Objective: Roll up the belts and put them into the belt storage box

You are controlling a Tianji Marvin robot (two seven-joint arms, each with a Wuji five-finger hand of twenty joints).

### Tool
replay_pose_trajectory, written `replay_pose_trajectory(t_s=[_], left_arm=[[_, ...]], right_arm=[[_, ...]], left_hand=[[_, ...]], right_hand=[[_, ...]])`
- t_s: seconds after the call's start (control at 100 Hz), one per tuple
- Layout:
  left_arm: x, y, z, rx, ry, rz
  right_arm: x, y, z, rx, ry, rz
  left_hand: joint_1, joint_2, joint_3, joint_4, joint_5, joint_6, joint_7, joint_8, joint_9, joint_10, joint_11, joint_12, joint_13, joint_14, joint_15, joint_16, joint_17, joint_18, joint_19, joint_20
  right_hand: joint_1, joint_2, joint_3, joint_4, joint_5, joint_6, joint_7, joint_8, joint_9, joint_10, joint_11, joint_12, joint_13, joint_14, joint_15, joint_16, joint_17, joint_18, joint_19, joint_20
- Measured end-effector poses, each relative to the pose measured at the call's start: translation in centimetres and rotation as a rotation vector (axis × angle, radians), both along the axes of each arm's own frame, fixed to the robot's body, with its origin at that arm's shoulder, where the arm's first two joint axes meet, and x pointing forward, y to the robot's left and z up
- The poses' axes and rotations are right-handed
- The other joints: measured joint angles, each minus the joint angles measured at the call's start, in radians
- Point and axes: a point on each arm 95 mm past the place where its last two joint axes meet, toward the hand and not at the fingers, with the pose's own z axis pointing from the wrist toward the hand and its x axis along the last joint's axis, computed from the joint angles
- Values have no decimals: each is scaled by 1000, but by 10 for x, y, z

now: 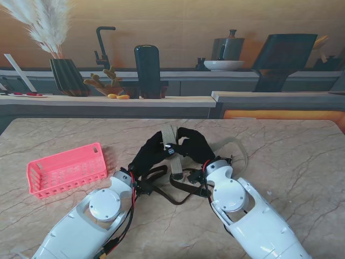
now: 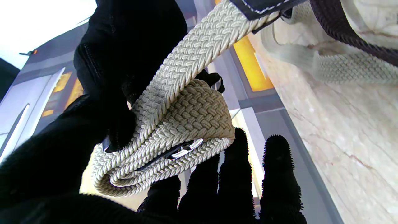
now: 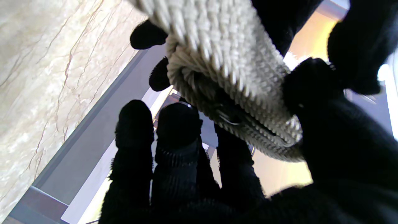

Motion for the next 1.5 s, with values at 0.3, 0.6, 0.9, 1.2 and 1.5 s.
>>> replay_pose_trajectory(t_s=[0.3, 0.6, 0.9, 1.2, 1.5], left_arm=[[3, 4, -2, 14, -1, -41], [3, 2, -6, 146, -16, 18], [-1, -5, -7, 42, 61, 51], [-3, -4, -8, -39, 115, 42], [-6, 1, -3, -42, 113, 60]], right_arm=[[-1, 0, 1, 50, 44, -4], [-1, 3, -1, 66, 75, 39], [3, 2, -3, 23, 48, 79], [4, 3, -5, -69, -26, 81], [-1, -2, -6, -132, -40, 65]], left_hand=[[-14, -22, 20, -1, 0, -23, 0, 17, 2, 0, -29, -1, 27, 0, -2, 18, 1, 4, 0, 14], [72, -40, -19, -19, -10, -39, 0, 16, 55, -21, 33, 16, 28, 0, 15, 32, 21, 4, 42, 39], [241, -40, -44, -29, 65, -44, 54, 41, 333, -70, 192, 70, 266, -1, 213, 106, 120, -11, 243, 50], [474, -42, -220, -66, 101, -9, 65, 65, 452, -35, 162, 249, 383, 21, 430, 192, 177, -14, 373, 50], [509, -42, -260, -79, 165, 27, 65, 192, 453, -13, 214, 378, 390, 50, 587, 328, 193, 3, 419, 96]], right_hand=[[-23, 0, -19, 0, 12, 0, 44, 2, 11, 37, 7, 2, 0, -1, 1, 0, -1, 0, 0, -1], [-22, 3, -14, 1, 17, 54, 72, 20, 9, 6, -70, -35, 0, -1, 14, -2, -9, 0, -11, -10], [-21, 33, 15, 1, -1, 54, 26, 10, -1, 43, -65, -36, 0, 6, 24, -11, -21, 1, -22, -11], [-42, 36, 14, 0, 6, 18, 30, 5, 0, 43, -65, -36, -7, 8, 7, -11, -33, 2, -43, -13], [-177, 39, 96, 65, -107, -181, -83, 281, -174, -9, -109, -36, -167, 30, -140, -25, -120, 3, -119, -23]])
